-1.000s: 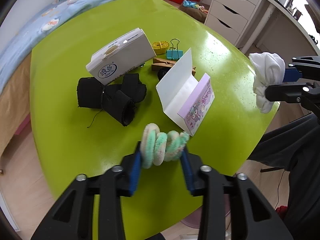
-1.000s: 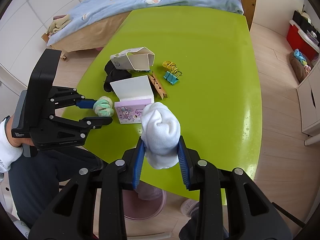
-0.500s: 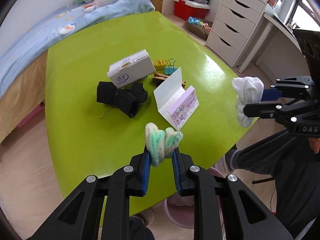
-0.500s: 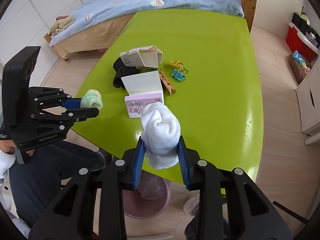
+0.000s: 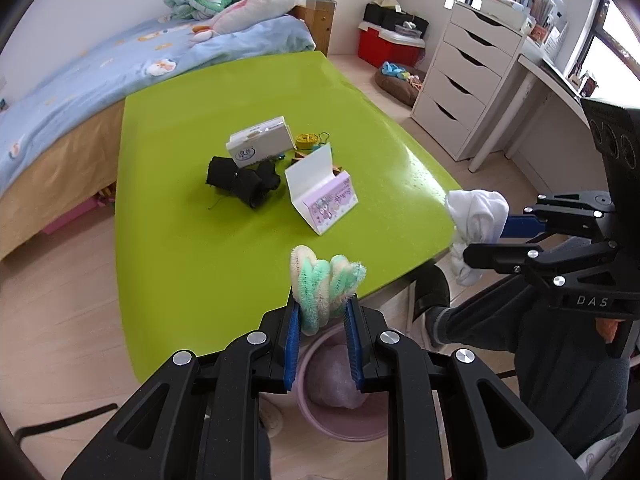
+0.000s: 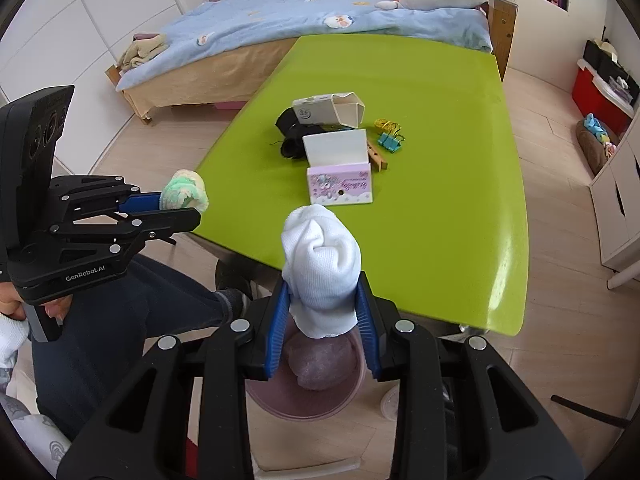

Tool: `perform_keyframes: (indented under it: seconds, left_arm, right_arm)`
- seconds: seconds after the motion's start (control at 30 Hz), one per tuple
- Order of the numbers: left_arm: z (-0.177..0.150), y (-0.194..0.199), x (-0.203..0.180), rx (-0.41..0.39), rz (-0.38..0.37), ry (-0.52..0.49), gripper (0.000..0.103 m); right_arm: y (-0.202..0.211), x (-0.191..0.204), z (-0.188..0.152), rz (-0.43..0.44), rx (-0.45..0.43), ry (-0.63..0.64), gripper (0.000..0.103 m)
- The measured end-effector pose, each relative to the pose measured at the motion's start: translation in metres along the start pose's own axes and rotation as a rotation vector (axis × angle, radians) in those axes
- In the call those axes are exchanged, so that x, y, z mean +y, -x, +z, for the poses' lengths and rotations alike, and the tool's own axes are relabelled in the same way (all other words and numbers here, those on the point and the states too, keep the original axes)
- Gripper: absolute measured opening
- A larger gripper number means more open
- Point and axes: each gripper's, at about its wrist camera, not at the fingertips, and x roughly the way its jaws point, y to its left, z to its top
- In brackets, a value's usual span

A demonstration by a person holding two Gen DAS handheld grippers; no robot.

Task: Collect trash
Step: 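Carry both items over the pink wastebasket and open both grippers to drop them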

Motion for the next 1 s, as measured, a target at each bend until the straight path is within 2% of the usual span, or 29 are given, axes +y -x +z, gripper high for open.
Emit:
perform_keyframes:
  seconds: [0.37,0.53,0.57,0.6,0.7,0.8,1.0]
  left_arm:
    - [-0.041,0.019,-0.014,0.004,-0.02,0.044,0.02]
    - [-0.049,0.024,-0.015,0.003,-0.028,0.052,0.02]
    - [-0.05,0.025,-0.015,0.003,-0.029,0.053,0.02]
    - [-0.05,0.025,-0.015,0.002,-0.029,0.054,0.02]
    - [-0.051,0.026,-0.015,0.0,-0.029,0.055,0.02]
    - [-0.051,0.026,-0.016,0.002,-0.035,0.052,0.02]
    - [-0.052,0.024,-0.023,0.013,-0.05,0.033,0.02]
  right_arm:
    - [-0.001,0.027,-0.048,0.051,0.069,0.024,0.033]
    - [-0.006,0.032,-0.056,0.066,0.075,0.029,0.037]
    - [-0.006,0.032,-0.056,0.066,0.073,0.027,0.048]
    - [-0.005,0.031,-0.056,0.067,0.064,0.02,0.065]
    - [-0.003,0.028,-0.055,0.05,0.042,-0.006,0.081]
    - [-0.001,0.022,-0.052,0.04,0.036,-0.035,0.087]
    - [0.009,0.013,-0.049,0.017,0.01,-0.071,0.089]
